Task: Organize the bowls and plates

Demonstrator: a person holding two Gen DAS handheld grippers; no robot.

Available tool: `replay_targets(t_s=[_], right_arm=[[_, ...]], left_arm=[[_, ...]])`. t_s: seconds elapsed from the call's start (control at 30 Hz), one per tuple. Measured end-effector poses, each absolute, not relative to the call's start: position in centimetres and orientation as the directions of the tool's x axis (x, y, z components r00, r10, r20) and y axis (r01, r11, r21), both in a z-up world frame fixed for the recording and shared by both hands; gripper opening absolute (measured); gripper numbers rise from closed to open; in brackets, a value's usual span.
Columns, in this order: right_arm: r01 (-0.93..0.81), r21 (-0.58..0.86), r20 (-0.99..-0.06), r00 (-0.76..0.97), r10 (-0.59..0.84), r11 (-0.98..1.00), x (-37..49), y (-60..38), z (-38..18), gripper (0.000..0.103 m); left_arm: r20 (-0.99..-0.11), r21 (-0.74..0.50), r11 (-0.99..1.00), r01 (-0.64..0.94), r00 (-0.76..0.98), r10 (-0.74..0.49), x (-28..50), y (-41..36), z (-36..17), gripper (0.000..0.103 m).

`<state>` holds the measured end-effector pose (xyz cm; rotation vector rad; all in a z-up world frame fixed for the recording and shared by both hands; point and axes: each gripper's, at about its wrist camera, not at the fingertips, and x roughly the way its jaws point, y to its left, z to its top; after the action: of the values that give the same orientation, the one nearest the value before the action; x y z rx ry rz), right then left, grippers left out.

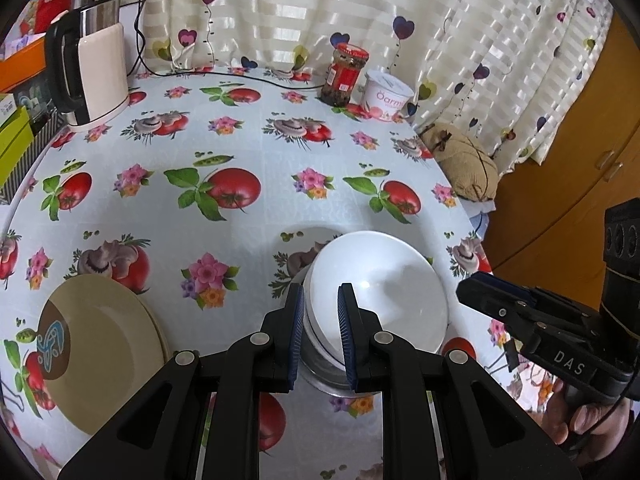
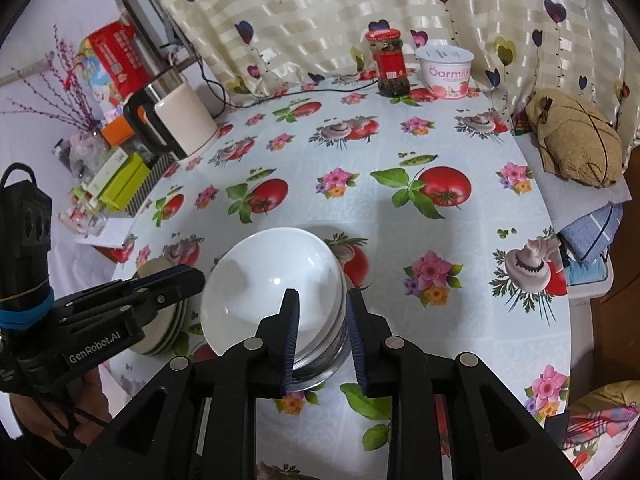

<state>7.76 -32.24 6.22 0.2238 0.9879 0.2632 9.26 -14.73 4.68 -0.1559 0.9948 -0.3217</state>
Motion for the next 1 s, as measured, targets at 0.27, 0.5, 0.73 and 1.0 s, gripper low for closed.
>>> replay_targets(t_s=[0.27, 0.5, 0.73, 1.0], right_arm=[[-0.096, 0.320, -0.777, 0.543, 0.319, 0.943, 7.2, -33.7, 6.4, 0.025], [-0.078, 0.346, -0.765, 0.553, 0.329, 0.935, 7.0, -35.0, 6.2, 0.025], [-0.060, 0.380, -0.768, 0.535, 0.351, 0.923, 7.0, -36.0, 5.0, 0.025], [-0.047, 0.406, -0.788, 0.488, 0.376, 0.912, 7.2, -36.3, 2.7, 0.025]], left_arm=[[-0.785, -0.284, 0.942, 0.177, 0.522, -0.334, 9.1, -13.7, 4.7, 0.018], [-0.780, -0.292, 0.944, 0.152, 0.533, -0.327, 9.3, -12.5, 4.2, 0.018], [-0.783, -0.319, 0.940, 0.124, 0.524, -0.335, 9.7, -11.1, 2.7, 0.018], [-0.801, -0.369, 0.923, 0.106, 0.467, -0.374, 10.0, -10.4, 0.5, 0.018]])
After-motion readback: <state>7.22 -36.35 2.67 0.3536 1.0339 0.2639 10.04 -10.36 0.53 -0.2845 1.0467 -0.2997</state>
